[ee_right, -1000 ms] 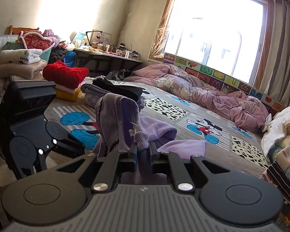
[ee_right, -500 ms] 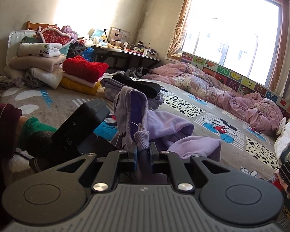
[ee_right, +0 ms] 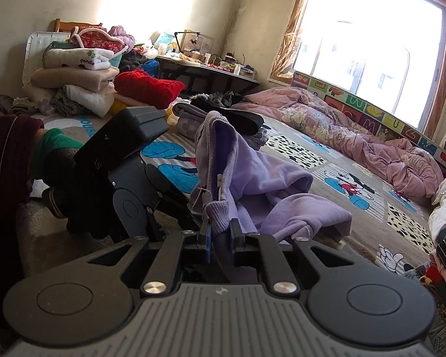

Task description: Fold clothes

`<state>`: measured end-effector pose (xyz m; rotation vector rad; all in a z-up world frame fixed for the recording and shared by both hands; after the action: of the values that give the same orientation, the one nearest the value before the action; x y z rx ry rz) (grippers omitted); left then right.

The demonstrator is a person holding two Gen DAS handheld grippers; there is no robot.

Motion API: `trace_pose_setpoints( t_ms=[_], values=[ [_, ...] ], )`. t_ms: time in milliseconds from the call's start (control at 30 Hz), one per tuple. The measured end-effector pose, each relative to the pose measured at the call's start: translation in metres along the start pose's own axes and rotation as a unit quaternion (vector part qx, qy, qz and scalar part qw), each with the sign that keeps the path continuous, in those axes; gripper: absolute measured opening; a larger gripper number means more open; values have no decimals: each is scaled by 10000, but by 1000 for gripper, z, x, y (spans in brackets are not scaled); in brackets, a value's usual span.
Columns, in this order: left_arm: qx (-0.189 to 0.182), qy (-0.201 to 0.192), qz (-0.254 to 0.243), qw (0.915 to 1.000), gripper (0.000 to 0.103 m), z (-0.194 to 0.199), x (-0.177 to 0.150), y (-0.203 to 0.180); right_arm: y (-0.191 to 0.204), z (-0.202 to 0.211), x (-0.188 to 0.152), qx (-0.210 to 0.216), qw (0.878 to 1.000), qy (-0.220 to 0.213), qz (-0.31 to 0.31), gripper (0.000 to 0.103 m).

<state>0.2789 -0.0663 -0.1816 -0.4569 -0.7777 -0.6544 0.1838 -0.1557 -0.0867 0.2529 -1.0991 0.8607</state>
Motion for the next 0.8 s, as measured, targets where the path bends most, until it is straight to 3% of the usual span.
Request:
trace_pose_setpoints(
  t_ms=[200, 400, 567, 800],
  values=[
    [184, -111, 234, 9995, 82, 32, -16, 17, 31, -2, -15, 165, 9997, 160, 95, 14],
    [546, -379, 563, 9962, 82, 39, -28, 33, 39, -2, -30, 81, 9993, 369, -80, 15],
    [654, -490, 382, 9959, 82, 49, -28, 45, 45, 13, -12, 90, 9991, 244, -338, 43],
    [285, -643, -286, 9971, 82, 41, -18, 41, 21, -25, 51, -209, 9959, 249, -843, 57]
  ],
)
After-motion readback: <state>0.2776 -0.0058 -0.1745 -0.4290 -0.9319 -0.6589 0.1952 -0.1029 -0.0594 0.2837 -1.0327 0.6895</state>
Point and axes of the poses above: each gripper's, at about its wrist camera, not at the fingertips, and z roughly against the way its jaws point, y to its left, x to its top, the point moved 8 cm from there along -z, roughly the way its jaws point, and after that the axes turned 3 degrees about x, right-handed, at the moved point
